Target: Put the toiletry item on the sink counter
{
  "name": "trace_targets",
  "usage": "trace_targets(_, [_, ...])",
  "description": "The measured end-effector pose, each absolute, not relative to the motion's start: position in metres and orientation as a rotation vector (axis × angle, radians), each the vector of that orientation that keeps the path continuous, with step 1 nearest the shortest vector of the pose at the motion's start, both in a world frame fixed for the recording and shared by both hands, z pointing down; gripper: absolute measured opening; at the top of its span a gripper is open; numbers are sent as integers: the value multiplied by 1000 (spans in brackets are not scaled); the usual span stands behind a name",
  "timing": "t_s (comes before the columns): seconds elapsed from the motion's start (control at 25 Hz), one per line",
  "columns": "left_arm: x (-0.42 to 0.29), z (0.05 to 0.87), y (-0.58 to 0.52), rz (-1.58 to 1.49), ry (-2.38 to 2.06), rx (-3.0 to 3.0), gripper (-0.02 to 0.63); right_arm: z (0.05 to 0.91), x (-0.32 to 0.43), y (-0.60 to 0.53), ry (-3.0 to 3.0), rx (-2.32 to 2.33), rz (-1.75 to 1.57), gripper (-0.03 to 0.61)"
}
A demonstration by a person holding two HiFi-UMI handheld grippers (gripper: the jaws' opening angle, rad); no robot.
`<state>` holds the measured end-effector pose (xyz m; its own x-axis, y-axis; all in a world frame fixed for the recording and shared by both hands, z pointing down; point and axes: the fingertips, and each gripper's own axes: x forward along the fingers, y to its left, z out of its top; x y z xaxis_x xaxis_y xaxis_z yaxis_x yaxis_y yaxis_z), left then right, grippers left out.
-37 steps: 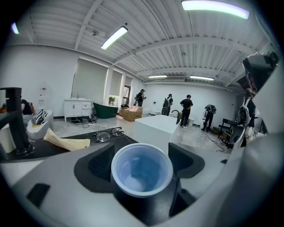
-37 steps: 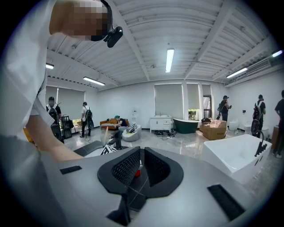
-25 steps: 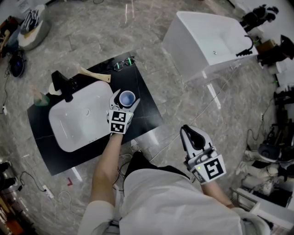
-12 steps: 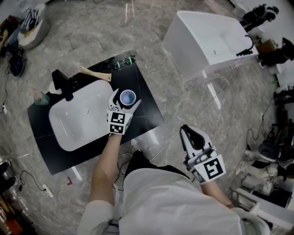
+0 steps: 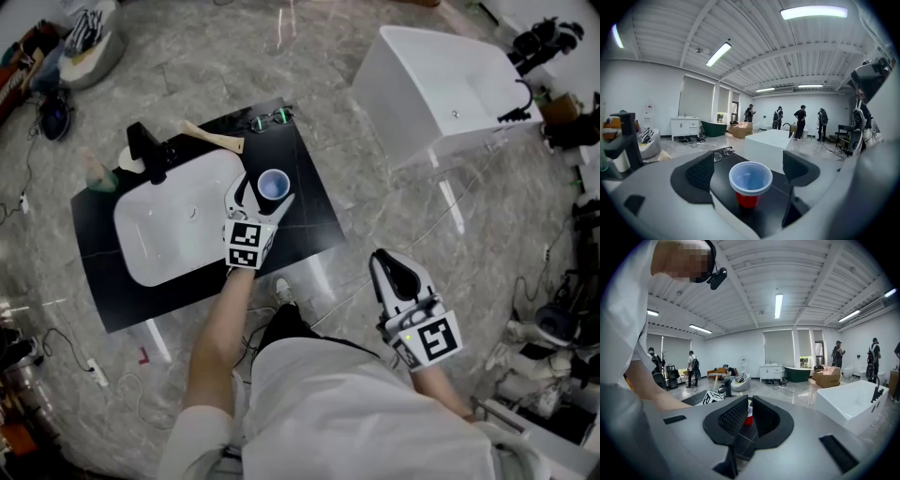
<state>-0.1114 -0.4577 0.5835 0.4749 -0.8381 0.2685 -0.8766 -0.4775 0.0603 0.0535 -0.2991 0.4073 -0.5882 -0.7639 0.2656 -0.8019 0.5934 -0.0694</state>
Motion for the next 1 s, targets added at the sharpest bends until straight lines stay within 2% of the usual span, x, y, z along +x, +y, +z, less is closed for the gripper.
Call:
trace_targets(0.24, [-126, 556, -424, 276, -1627, 2495, 446, 401, 65, -277, -2669, 1286, 242, 54])
trace_targets(0.52, [-120, 545, -377, 286, -1697, 2470, 411, 402, 95, -242, -2686, 1307, 253, 54])
trace_targets(0.56, [-119, 544, -370, 282, -1704, 2466, 388, 401, 99, -237, -2687, 1308, 250, 54])
trace_targets(0.68, [-119, 536, -349, 257, -1739, 2451, 261, 398, 110, -224, -2695, 1310, 231, 54])
trace_targets(0.8, [-119, 524, -328, 241, -1785, 2444, 173, 394, 119, -212, -2710, 1312, 213, 54])
trace_targets(0.92, [-118, 510, -305, 232, -1826, 2441, 46, 391, 126, -199, -2730, 1310, 193, 54])
trace_targets(1.0, [-117, 502, -290, 219, -1844, 2436, 5, 388, 131, -191, -2740, 1310, 173, 54])
